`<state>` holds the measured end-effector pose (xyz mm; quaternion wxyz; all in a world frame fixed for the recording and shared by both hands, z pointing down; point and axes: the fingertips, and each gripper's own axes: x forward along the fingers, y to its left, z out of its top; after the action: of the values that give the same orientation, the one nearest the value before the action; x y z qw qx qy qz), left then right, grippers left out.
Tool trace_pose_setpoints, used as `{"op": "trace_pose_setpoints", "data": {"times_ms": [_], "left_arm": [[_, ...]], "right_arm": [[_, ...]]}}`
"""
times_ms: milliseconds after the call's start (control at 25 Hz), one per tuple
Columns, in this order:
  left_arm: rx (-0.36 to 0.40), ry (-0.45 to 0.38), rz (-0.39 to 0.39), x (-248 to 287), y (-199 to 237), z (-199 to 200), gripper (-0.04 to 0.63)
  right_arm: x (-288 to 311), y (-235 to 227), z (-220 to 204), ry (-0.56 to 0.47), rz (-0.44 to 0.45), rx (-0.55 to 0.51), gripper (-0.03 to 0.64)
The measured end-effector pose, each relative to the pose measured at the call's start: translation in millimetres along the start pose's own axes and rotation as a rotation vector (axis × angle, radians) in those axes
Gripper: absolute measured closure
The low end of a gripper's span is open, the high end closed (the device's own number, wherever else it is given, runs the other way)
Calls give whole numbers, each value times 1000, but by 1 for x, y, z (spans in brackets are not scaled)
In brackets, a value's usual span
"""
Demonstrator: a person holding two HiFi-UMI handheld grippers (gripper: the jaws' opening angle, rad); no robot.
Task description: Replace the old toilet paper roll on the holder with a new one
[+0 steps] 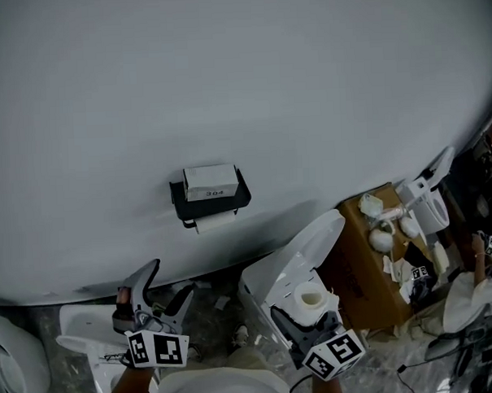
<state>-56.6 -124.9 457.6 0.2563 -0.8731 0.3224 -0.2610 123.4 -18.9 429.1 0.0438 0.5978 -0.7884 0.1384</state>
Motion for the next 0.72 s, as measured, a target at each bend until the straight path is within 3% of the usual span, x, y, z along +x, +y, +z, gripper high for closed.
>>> {"op": "trace_pose_setpoints", "data": {"times_ms": [440, 720], "left_arm": [[65, 145, 73, 85, -4, 30, 227], [174, 253, 75, 126, -13, 28, 227]], "right_arm": [[68, -67, 29, 0, 246, -74, 296], [77, -88, 26, 4, 324, -56, 296]]}}
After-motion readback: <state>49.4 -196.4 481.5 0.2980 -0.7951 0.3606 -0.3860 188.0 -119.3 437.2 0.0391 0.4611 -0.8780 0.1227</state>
